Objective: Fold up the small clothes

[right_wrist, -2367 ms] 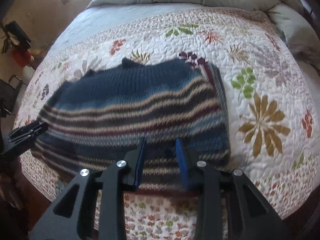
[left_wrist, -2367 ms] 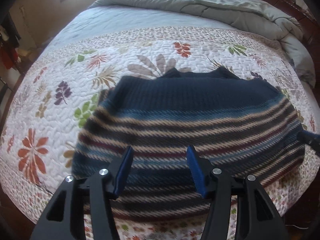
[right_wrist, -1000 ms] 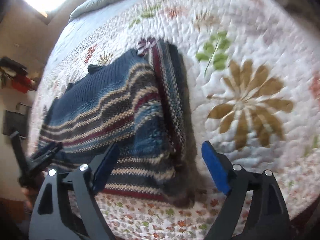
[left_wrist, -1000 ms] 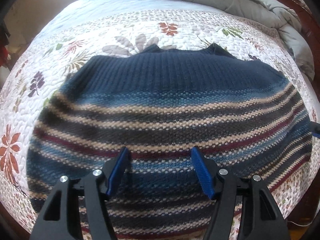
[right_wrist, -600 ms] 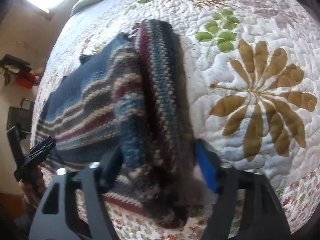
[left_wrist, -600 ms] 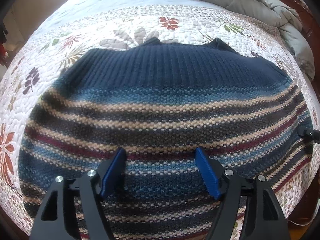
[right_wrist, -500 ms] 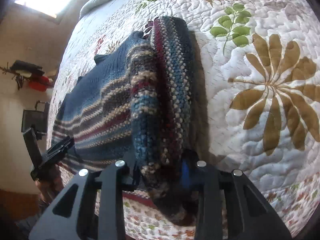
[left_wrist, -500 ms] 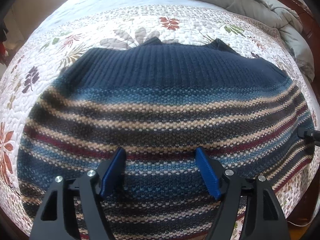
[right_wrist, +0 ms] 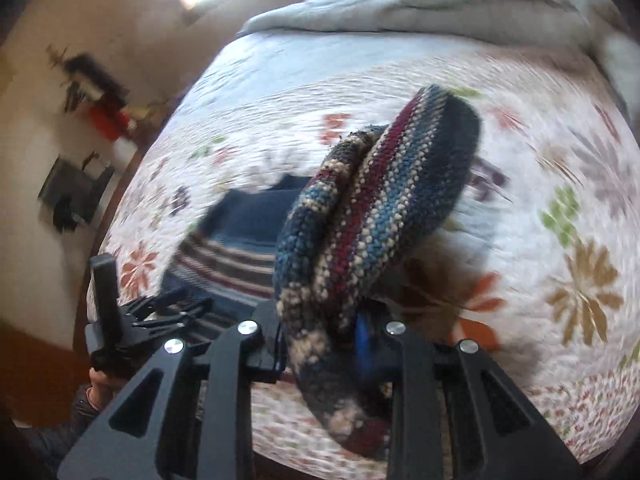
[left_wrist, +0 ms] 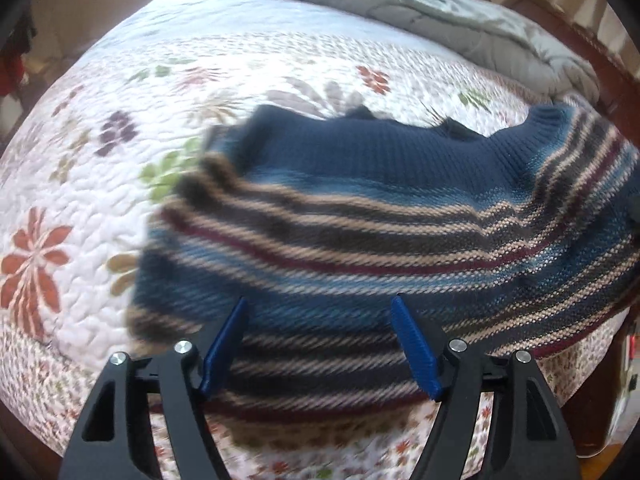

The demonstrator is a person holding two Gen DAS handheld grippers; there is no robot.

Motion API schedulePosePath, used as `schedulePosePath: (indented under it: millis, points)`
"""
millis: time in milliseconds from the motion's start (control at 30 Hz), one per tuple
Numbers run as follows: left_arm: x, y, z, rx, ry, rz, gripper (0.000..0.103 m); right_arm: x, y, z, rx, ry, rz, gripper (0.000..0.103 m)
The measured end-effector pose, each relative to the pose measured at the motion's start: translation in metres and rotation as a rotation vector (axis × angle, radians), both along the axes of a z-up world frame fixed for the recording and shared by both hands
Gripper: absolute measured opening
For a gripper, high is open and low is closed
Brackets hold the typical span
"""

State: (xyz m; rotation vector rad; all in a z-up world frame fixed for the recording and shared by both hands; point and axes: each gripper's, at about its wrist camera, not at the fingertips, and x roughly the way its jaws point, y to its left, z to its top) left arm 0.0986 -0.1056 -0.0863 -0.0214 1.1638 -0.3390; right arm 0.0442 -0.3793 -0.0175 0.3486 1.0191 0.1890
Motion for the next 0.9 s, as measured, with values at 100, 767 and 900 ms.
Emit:
schedulePosePath:
  millis: [100, 767, 900]
  points:
    - [-0.004, 0.025, 0.006, -0.022, -0.003, 0.029, 0.074, 0.015, 0.053, 0.005, -0.076, -0.012, 0.071, 0.025]
    - [0.004, 0.079, 0.016, -0.089, 0.020, 0.099, 0.074, 0.012, 0.166, -0.073, 0.103, 0.115, 0.281, 0.062]
    - [0.016, 0.046, 0.017, -0.114, 0.058, 0.021, 0.074, -0.016, 0.129, -0.040, 0.069, 0.052, 0.216, 0.061]
